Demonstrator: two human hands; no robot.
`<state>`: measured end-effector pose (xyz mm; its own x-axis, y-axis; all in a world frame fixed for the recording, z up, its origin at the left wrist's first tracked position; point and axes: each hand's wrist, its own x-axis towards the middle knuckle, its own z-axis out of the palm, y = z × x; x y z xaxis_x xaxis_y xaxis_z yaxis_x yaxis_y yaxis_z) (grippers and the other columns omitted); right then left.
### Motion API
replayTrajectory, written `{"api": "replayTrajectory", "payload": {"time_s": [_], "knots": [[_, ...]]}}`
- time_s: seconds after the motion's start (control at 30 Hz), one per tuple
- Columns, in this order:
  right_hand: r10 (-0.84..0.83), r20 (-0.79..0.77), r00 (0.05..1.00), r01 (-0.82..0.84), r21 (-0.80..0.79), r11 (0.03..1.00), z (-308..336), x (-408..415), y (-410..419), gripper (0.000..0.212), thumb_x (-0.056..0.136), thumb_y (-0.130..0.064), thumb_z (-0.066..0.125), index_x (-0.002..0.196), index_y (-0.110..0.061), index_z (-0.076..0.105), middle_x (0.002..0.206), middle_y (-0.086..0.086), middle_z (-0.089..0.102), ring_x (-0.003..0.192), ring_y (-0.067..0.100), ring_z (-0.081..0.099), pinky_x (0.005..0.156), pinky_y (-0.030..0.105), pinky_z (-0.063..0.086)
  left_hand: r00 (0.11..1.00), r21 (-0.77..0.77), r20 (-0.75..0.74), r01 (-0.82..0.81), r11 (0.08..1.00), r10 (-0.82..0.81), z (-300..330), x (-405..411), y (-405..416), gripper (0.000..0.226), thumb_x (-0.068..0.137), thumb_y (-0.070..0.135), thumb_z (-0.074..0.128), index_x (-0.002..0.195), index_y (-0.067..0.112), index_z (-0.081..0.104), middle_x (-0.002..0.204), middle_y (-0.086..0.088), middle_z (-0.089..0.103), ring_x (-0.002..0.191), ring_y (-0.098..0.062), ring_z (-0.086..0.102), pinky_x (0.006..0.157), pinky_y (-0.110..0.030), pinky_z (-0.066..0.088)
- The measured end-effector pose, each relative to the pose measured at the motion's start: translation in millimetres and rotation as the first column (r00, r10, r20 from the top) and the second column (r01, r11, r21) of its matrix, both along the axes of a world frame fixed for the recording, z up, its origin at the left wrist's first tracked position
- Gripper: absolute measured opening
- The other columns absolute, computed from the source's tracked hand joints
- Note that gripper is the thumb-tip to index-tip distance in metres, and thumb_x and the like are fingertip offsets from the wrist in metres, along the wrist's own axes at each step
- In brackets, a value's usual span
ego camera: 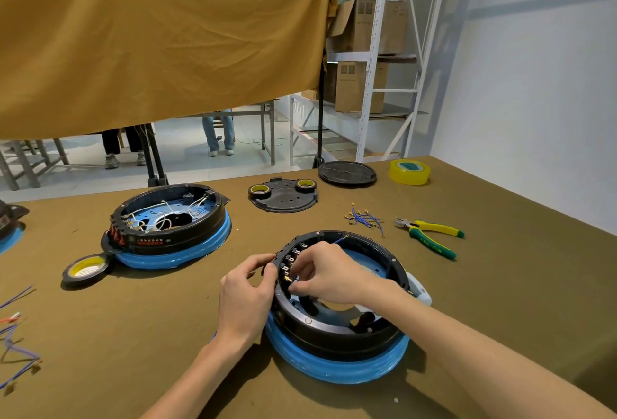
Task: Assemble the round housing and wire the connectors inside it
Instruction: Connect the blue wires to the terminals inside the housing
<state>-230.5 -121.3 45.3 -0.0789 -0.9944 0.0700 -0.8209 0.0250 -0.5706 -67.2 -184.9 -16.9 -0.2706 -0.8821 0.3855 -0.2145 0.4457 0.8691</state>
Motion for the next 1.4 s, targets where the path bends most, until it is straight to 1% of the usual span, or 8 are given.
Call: {"api": "replayTrajectory", "payload": {"time_s": [0.2,0.3,0.43,0.7,0.8,1.0,1.13,1.4], "knots": [[-0.204,-0.018,0.979,0.205,0.064,0.977,4,-11,-3,0.02,0.097,-0.018,0.067,0.095,-0.002,0.078,0.079,0.011,0.076,0.068,0.02,0.073,0.071,0.036,0.064,0.986,0.059,0.043,0.158,0.986,-0.16,4,-3,0,0.042,0.106,0.028,0.045,0.147,0.018,0.054,0.145,0.005,0.058,0.134,-0.006,0.051,0.115,-0.036,0.043],[-0.269,0.06,0.961,0.258,0.144,0.955,4,-6,-10,0.019,0.096,-0.018,0.07,0.094,-0.001,0.078,0.07,0.007,0.071,0.051,0.01,0.061,0.052,0.021,0.054,0.978,0.107,0.033,0.202,0.974,-0.206,7,-2,0,0.055,0.1,0.041,0.04,0.148,0.017,0.052,0.145,0.002,0.06,0.135,-0.01,0.052,0.114,-0.044,0.044],[-0.339,0.226,0.913,0.284,0.242,0.928,5,-5,-14,0.015,0.094,-0.013,0.072,0.095,0.001,0.077,0.061,0.002,0.067,0.043,0.003,0.059,0.045,0.015,0.047,0.977,0.117,0.021,0.209,0.971,-0.213,2,-2,-4,0.039,0.109,0.024,0.042,0.146,0.019,0.054,0.138,0.004,0.063,0.13,-0.009,0.056,0.111,-0.045,0.047],[-0.436,0.453,0.778,0.307,0.331,0.892,3,-1,-15,0.02,0.094,-0.007,0.072,0.106,0.009,0.072,0.082,0.015,0.069,0.06,0.013,0.061,0.057,0.02,0.051,0.98,0.069,0.047,0.192,0.979,-0.196,2,-1,-6,0.039,0.106,0.029,0.043,0.141,0.023,0.059,0.138,0.009,0.063,0.13,-0.002,0.054,0.113,-0.04,0.046],[-0.428,0.481,0.765,0.293,0.333,0.896,4,0,-14,0.02,0.094,-0.005,0.071,0.106,0.011,0.071,0.077,0.014,0.067,0.055,0.011,0.059,0.049,0.017,0.048,0.981,0.071,0.047,0.187,0.98,-0.19,3,-1,-6,0.037,0.107,0.024,0.044,0.142,0.021,0.059,0.14,0.007,0.062,0.132,-0.005,0.053,0.114,-0.042,0.044],[-0.438,0.593,0.676,0.252,0.373,0.893,3,-9,-8,0.013,0.095,0.003,0.065,0.101,0.014,0.068,0.07,0.015,0.063,0.054,0.016,0.06,0.048,0.02,0.049,0.975,0.103,0.064,0.206,0.973,-0.213,8,0,-1,0.061,0.094,0.047,0.035,0.147,0.022,0.053,0.143,0.006,0.059,0.134,-0.006,0.051,0.115,-0.043,0.043],[-0.454,0.633,0.626,0.26,0.38,0.888,3,-12,-9,0.018,0.096,0.008,0.061,0.108,0.021,0.064,0.075,0.02,0.063,0.059,0.021,0.062,0.052,0.022,0.054,0.963,0.126,0.107,0.235,0.964,-0.248,10,-2,-2,0.065,0.094,0.049,0.03,0.152,0.022,0.046,0.152,0.006,0.051,0.14,-0.004,0.043,0.121,-0.041,0.034],[-0.462,0.67,0.582,0.276,0.371,0.887,3,-10,-14,0.019,0.095,0.01,0.061,0.11,0.022,0.063,0.089,0.026,0.066,0.059,0.02,0.064,0.053,0.021,0.054,0.964,0.148,0.112,0.223,0.963,-0.24,9,-3,-8,0.064,0.092,0.048,0.03,0.145,0.022,0.055,0.144,0.004,0.057,0.134,-0.007,0.048,0.117,-0.044,0.039]]}}
